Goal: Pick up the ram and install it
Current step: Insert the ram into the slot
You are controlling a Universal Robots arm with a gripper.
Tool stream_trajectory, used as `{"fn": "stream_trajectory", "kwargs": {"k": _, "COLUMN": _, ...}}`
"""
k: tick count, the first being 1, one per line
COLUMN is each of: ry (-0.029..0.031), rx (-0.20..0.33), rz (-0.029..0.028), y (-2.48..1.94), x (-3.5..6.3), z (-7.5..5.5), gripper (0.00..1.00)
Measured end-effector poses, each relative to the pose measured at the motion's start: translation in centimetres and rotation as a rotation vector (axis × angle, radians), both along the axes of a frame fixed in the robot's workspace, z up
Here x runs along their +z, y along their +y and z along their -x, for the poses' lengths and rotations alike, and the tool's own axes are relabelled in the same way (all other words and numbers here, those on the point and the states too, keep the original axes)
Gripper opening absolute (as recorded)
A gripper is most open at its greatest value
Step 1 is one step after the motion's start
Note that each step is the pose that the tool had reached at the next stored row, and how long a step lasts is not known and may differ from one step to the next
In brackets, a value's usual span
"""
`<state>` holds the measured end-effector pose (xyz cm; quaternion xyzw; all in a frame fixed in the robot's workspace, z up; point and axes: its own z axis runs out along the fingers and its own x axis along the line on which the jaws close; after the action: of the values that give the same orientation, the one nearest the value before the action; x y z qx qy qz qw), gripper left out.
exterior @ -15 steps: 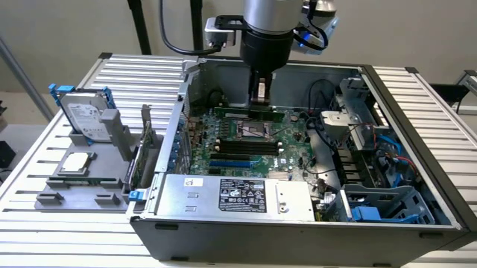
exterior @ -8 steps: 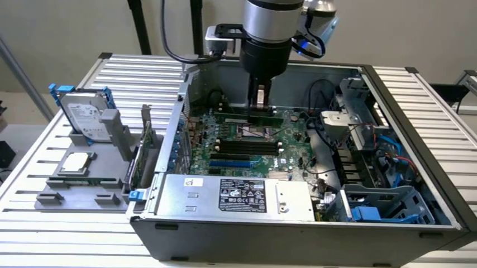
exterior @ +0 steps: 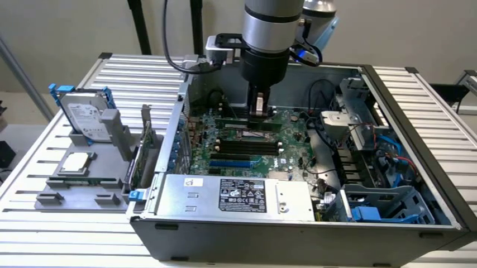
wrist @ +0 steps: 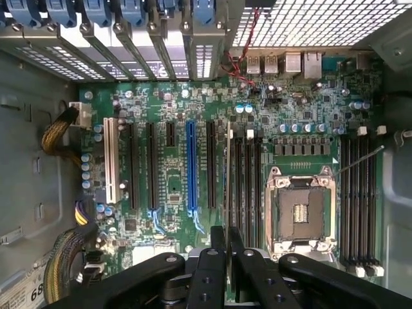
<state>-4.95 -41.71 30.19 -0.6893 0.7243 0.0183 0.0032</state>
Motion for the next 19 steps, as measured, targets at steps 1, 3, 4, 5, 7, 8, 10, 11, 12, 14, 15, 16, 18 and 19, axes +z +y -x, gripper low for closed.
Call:
{"fn": "stream_trajectory", "kwargs": {"k": 1, "ry": 0.0001, "rx": 0.001, "rz": 0.0009, "y": 0.00, "x": -0.18, "z": 0.0, "gripper": 0.13}}
{"fn": "stream_trajectory", "kwargs": {"k": 3, "ry": 0.0000, "rx": 0.003, "rz": 0.0021, "y": 0.00, "x": -0.53, "z": -0.1, "gripper": 0.13}}
{"fn": "stream_trajectory", "kwargs": {"k": 4, "ry": 0.0000, "rx": 0.004, "rz": 0.0025, "y": 0.01, "x": -0.68, "z": -0.1, "gripper": 0.13}}
{"fn": "stream_trajectory", "kwargs": {"k": 5, "ry": 0.0000, "rx": 0.005, "rz": 0.0026, "y": 0.01, "x": -0.83, "z": -0.2, "gripper": 0.13}}
{"fn": "stream_trajectory", "kwargs": {"k": 7, "ry": 0.0000, "rx": 0.006, "rz": 0.0026, "y": 0.01, "x": -1.06, "z": -0.3, "gripper": 0.13}}
{"fn": "stream_trajectory", "kwargs": {"k": 8, "ry": 0.0000, "rx": 0.007, "rz": 0.0026, "y": 0.01, "x": -1.14, "z": -0.3, "gripper": 0.13}}
{"fn": "stream_trajectory", "kwargs": {"k": 10, "ry": 0.0000, "rx": 0.008, "rz": 0.0027, "y": 0.01, "x": -1.25, "z": -0.5, "gripper": 0.13}}
{"fn": "stream_trajectory", "kwargs": {"k": 11, "ry": 0.0000, "rx": 0.009, "rz": 0.0027, "y": 0.01, "x": -1.32, "z": -0.5, "gripper": 0.13}}
{"fn": "stream_trajectory", "kwargs": {"k": 12, "ry": 0.0000, "rx": 0.010, "rz": 0.0027, "y": 0.01, "x": -1.40, "z": -0.6, "gripper": 0.13}}
{"fn": "stream_trajectory", "kwargs": {"k": 14, "ry": -0.0001, "rx": 0.013, "rz": 0.0026, "y": 0.01, "x": -1.67, "z": -0.6, "gripper": 0.13}}
{"fn": "stream_trajectory", "kwargs": {"k": 15, "ry": -0.0001, "rx": 0.013, "rz": 0.0026, "y": 0.01, "x": -1.85, "z": -0.6, "gripper": 0.13}}
{"fn": "stream_trajectory", "kwargs": {"k": 16, "ry": -0.0001, "rx": 0.014, "rz": 0.0027, "y": 0.01, "x": -2.03, "z": -0.6, "gripper": 0.13}}
{"fn": "stream_trajectory", "kwargs": {"k": 18, "ry": -0.0002, "rx": 0.015, "rz": 0.0027, "y": 0.05, "x": -2.39, "z": -0.6, "gripper": 0.13}}
{"fn": "stream_trajectory", "kwargs": {"k": 19, "ry": -0.0005, "rx": 0.015, "rz": 0.0026, "y": 0.11, "x": -2.57, "z": -0.6, "gripper": 0.13}}
